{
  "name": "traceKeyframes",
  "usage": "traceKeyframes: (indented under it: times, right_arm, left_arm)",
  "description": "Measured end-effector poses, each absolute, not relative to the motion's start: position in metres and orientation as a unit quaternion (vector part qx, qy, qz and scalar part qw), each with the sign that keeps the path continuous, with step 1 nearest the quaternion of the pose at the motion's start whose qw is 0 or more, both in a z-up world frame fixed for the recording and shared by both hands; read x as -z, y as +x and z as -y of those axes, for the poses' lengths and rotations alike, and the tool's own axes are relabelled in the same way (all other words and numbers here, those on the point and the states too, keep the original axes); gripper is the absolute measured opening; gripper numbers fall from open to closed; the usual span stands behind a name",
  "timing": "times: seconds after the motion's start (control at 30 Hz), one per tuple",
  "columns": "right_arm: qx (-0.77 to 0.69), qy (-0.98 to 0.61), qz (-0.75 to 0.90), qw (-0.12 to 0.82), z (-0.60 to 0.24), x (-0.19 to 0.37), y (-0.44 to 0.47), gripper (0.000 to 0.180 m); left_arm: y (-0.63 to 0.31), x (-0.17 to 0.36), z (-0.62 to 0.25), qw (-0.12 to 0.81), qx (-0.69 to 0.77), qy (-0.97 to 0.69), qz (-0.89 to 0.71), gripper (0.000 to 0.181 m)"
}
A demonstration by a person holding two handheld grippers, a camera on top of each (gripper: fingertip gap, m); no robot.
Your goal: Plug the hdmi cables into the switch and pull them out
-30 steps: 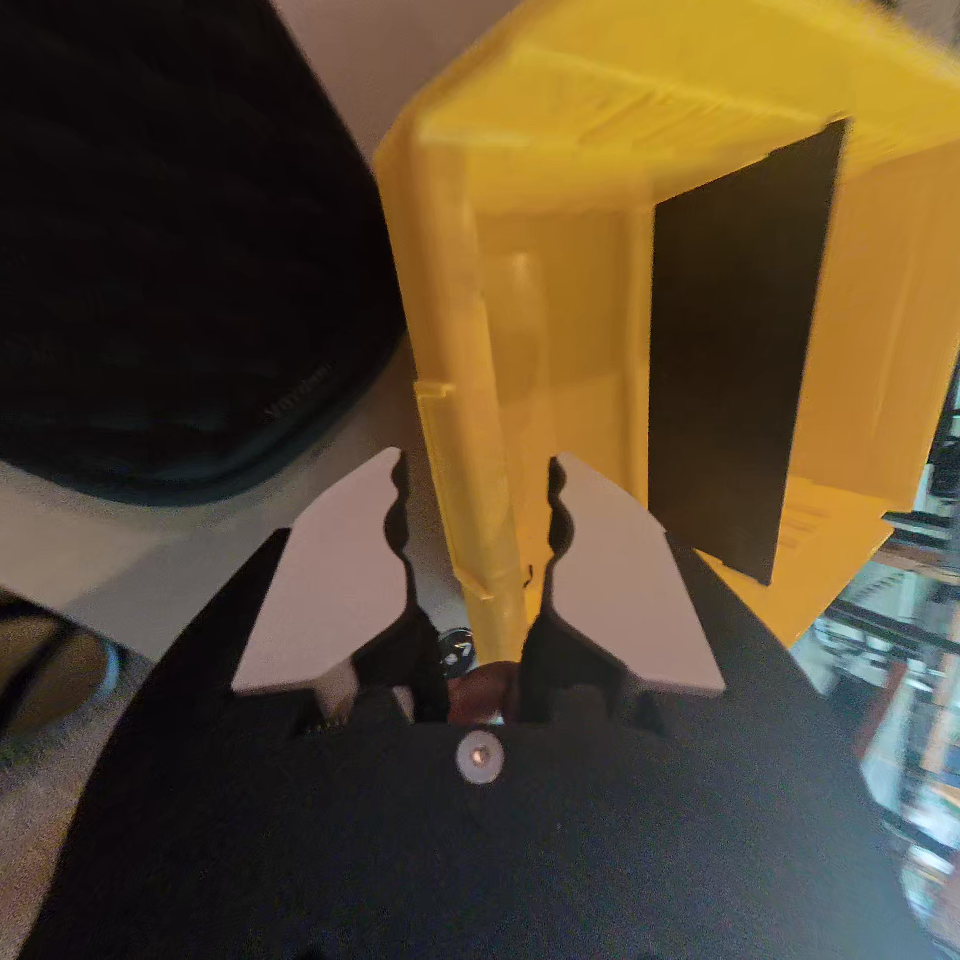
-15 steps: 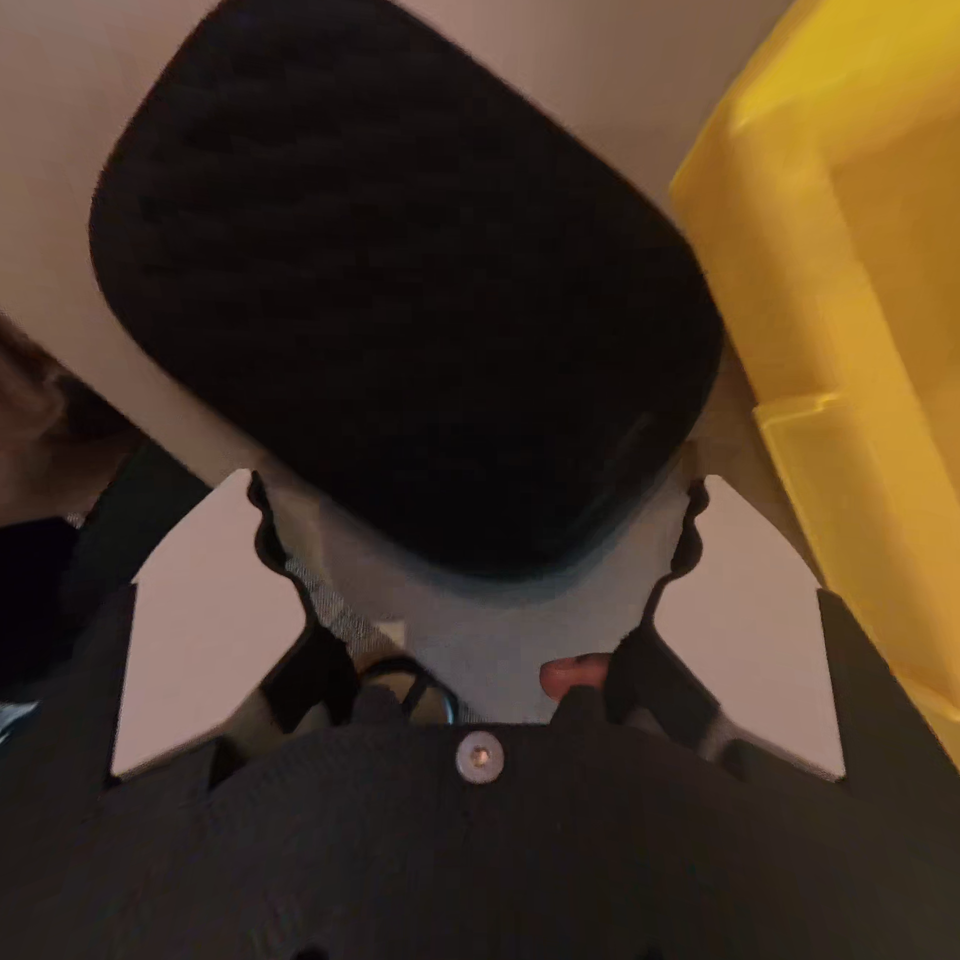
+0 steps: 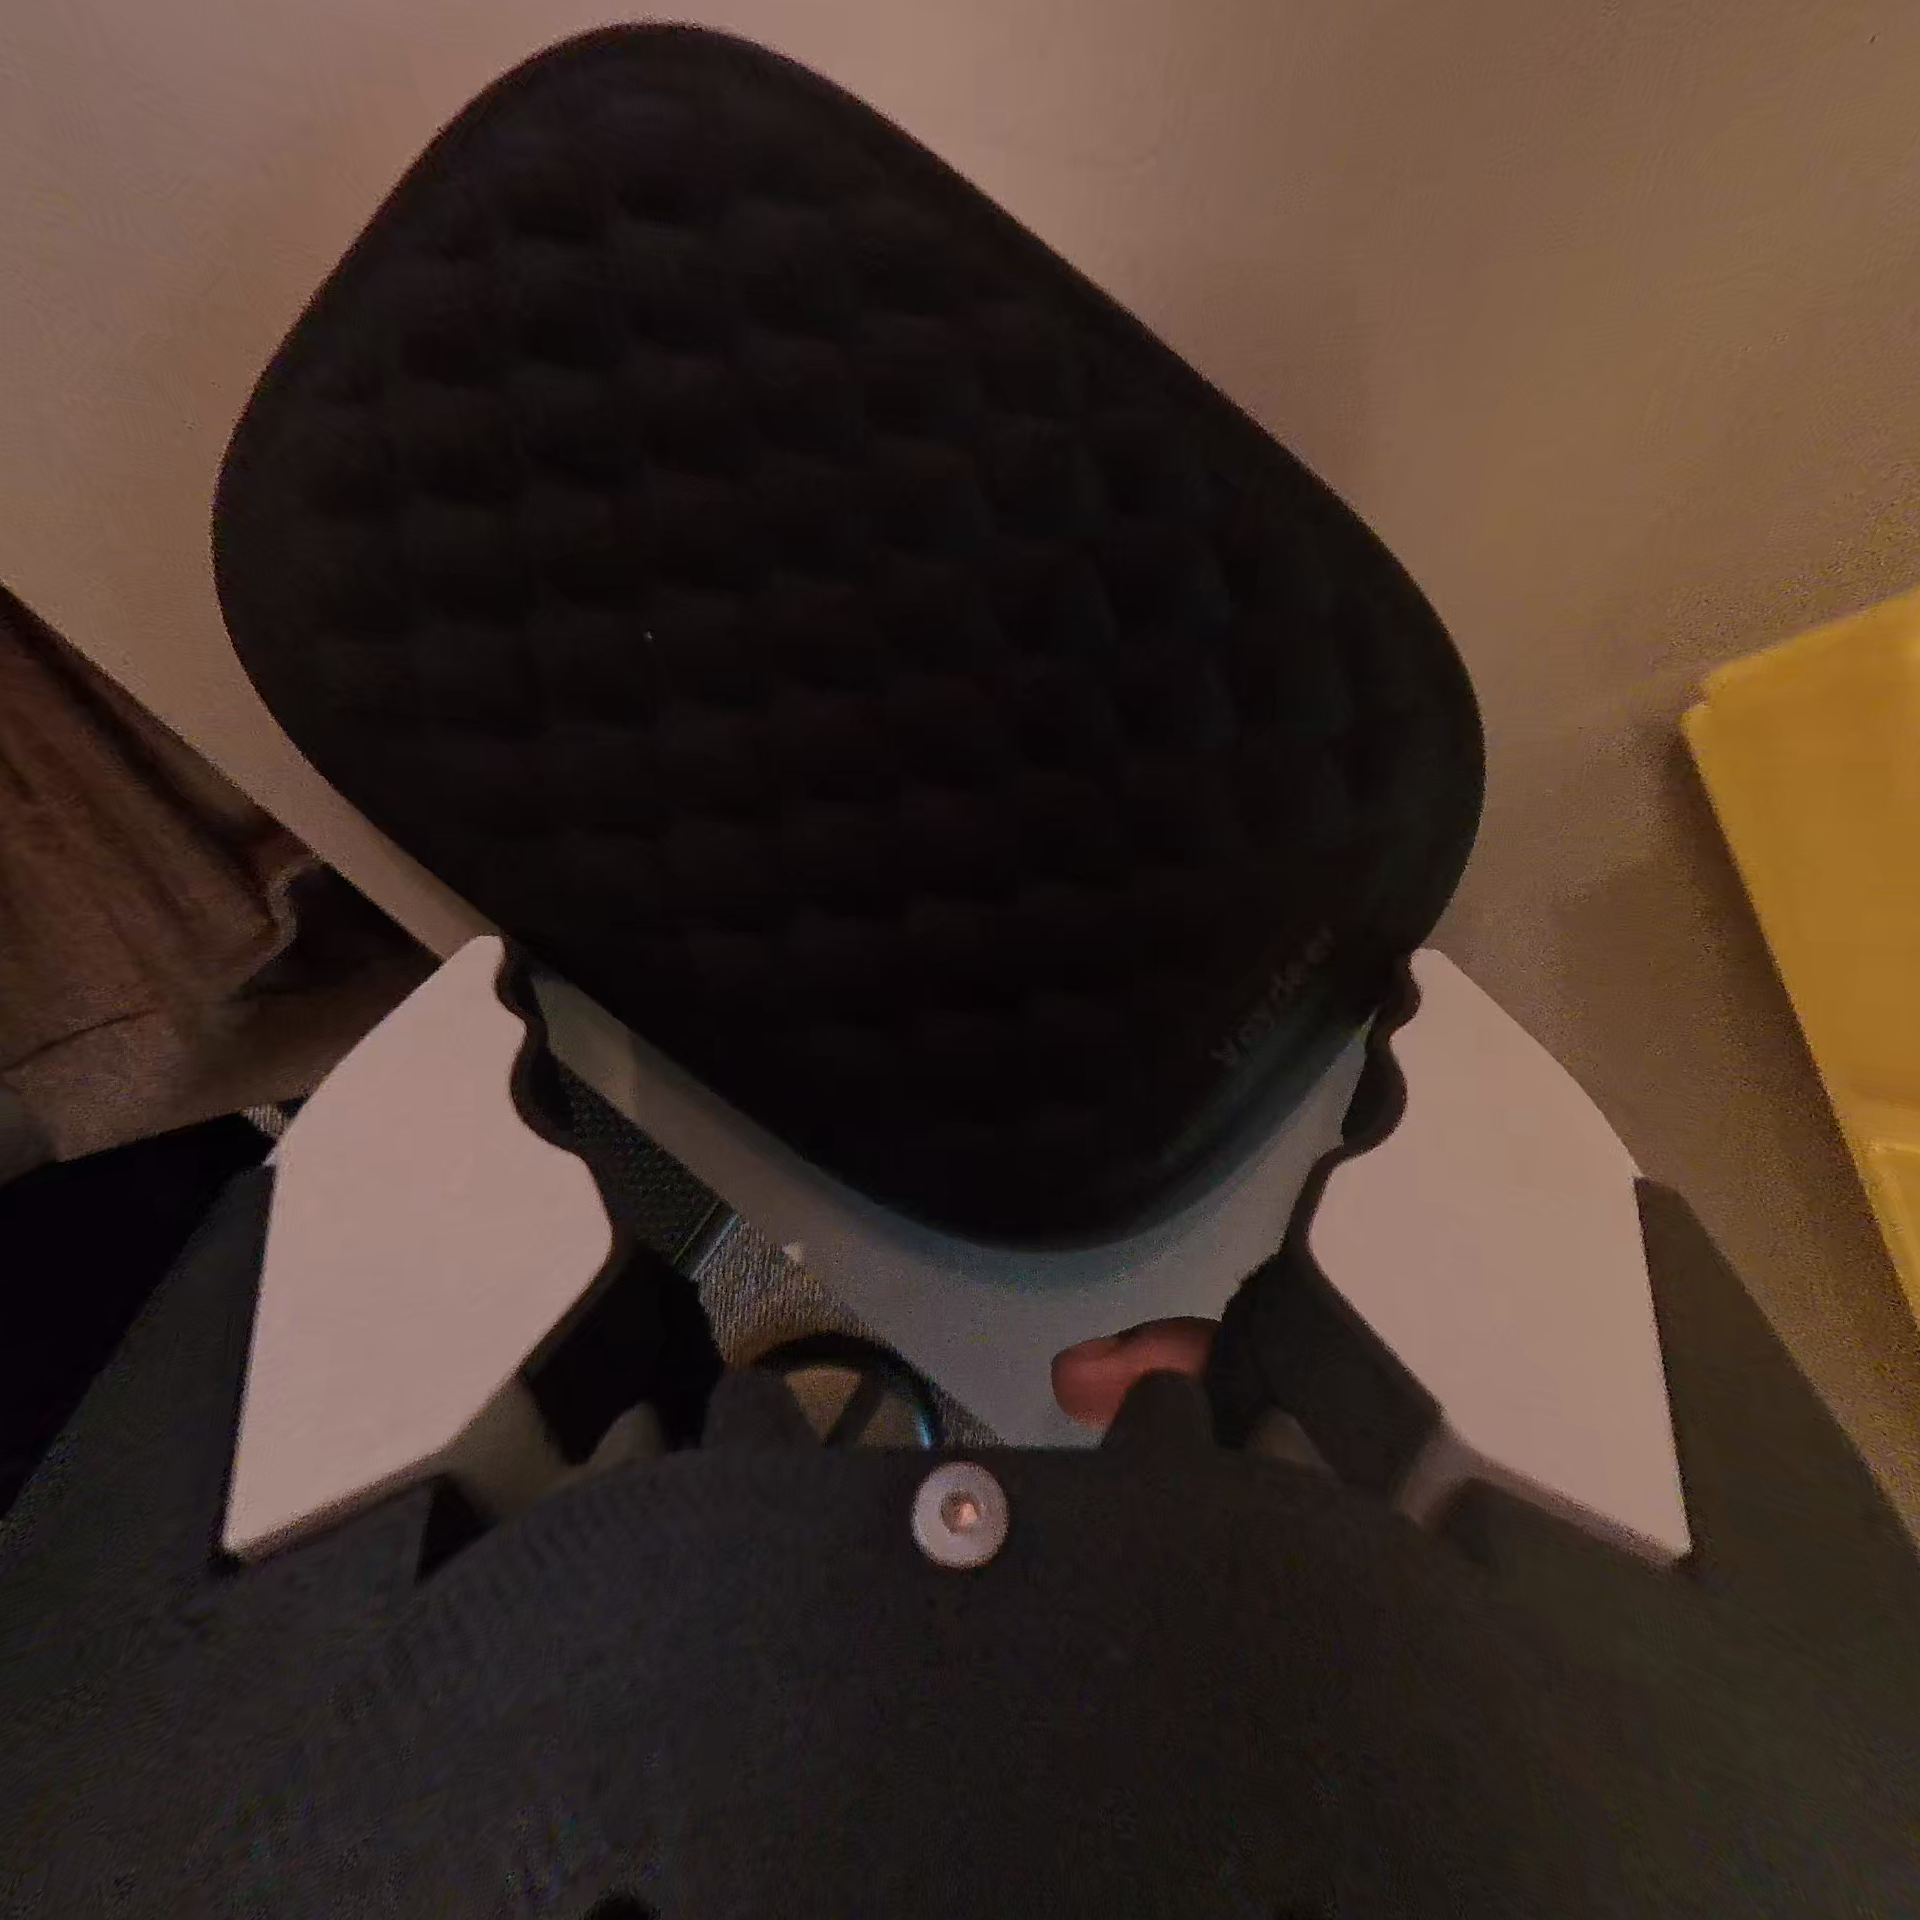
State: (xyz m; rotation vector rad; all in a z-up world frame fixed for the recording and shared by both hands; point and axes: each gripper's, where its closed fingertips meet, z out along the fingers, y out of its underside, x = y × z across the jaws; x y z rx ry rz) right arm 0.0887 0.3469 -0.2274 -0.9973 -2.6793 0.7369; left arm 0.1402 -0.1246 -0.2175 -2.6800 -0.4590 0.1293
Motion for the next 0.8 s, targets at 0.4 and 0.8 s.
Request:
traceKeyframes:
  times: [0.4, 0.8]
  right_arm:
    - [-0.211, -0.327, 0.912, 0.133, -0.337, 0.182, 0.095, 0.138]
    - [-0.257, -0.478, 0.76, 0.358, -0.387, 0.157, -0.045, 0.043]
  left_arm:
    - [0.155, 0.184, 0.127, 0.311, -0.079, -0.935, 0.155, 0.138]
    - [0.09, 0.147, 0.292, 0.343, -0.447, -0.65, 0.511, 0.096]
